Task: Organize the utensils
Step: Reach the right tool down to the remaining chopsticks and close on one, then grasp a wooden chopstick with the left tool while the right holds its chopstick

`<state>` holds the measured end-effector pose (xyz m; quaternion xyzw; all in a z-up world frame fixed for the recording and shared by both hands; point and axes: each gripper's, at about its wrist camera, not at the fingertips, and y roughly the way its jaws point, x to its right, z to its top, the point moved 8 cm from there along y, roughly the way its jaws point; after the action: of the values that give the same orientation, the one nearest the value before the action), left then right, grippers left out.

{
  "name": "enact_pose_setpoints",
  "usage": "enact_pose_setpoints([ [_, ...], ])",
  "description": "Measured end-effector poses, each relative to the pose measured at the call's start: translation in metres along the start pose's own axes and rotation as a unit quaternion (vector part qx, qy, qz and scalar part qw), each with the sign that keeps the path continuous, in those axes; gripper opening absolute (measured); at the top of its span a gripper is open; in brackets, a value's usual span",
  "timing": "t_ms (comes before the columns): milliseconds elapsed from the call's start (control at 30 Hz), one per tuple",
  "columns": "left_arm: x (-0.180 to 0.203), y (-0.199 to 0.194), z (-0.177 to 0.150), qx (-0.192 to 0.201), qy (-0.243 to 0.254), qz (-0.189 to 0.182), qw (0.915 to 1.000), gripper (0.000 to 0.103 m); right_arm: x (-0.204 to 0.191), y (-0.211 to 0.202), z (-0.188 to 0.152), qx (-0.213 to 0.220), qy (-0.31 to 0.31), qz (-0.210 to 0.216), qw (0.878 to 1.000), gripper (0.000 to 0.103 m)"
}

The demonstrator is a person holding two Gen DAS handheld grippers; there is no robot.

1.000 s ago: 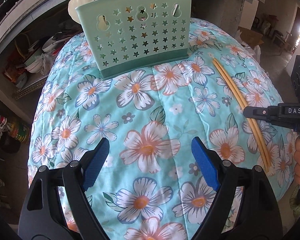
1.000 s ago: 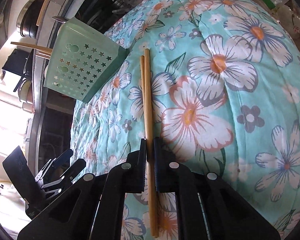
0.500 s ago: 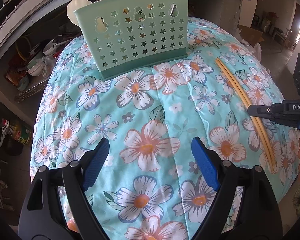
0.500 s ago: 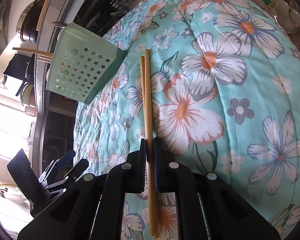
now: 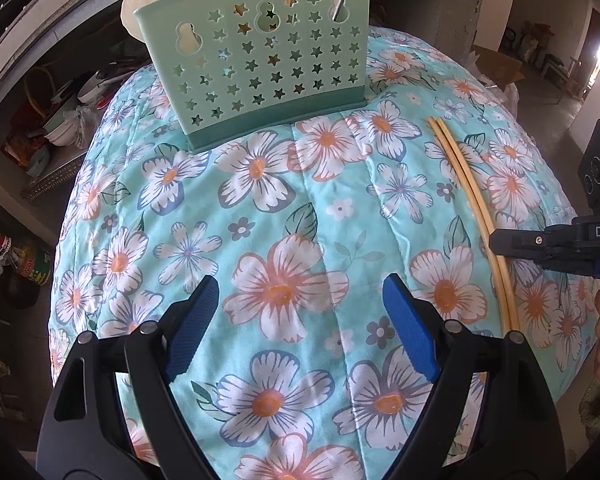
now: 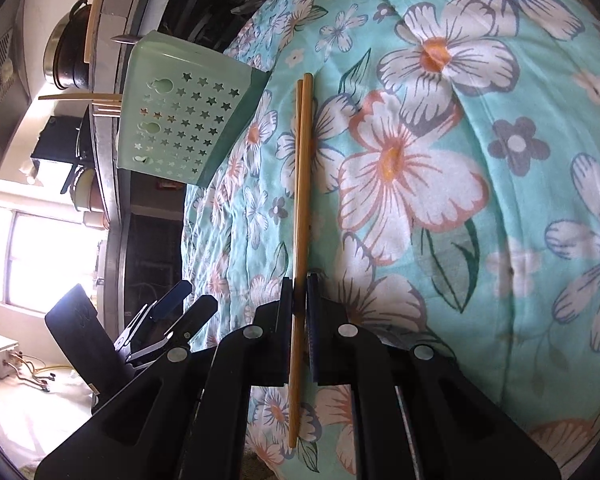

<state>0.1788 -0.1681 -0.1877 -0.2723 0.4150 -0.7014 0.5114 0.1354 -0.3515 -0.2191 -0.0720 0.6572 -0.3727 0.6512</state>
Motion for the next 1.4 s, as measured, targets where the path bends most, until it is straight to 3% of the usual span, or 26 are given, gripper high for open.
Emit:
enact_pose_setpoints([
  [333, 0.006, 0.004, -0.001, -0.003, 0.002, -0.013, 0.9999, 0.080, 0.004, -0.028, 0.008, 0.043, -0.014, -0.041, 0.998, 0.007],
  [600, 0.040, 0.005, 0.013, 0.008, -0.008, -0.124, 0.9923, 0.078, 0.011, -0.042, 0.006, 0.071, -0.026, -0.083, 0.994, 0.007],
  [733, 0.068, 0.011, 0.019, -0.003, 0.004, -0.160, 0.9871, 0.065, 0.018, -0.047, 0.003, 0.079, -0.028, -0.094, 0.992, 0.008],
  [900, 0.106, 0.020, 0.016, -0.022, 0.046, -0.174, 0.9834, 0.047, 0.026, -0.048, 0.001, 0.078, -0.012, -0.083, 0.993, 0.008],
  [1100, 0.129, 0.027, 0.010, -0.023, 0.088, -0.146, 0.9851, 0.034, 0.025, -0.048, 0.000, 0.078, -0.010, -0.079, 0.994, 0.008],
  [1233, 0.131, 0.028, 0.007, -0.015, 0.104, -0.122, 0.9869, 0.012, 0.025, -0.047, 0.000, 0.078, -0.010, -0.079, 0.994, 0.008],
  [1400, 0.119, 0.028, 0.006, -0.019, 0.072, -0.131, 0.9887, 0.006, 0.024, -0.046, 0.000, 0.077, -0.012, -0.081, 0.994, 0.008],
])
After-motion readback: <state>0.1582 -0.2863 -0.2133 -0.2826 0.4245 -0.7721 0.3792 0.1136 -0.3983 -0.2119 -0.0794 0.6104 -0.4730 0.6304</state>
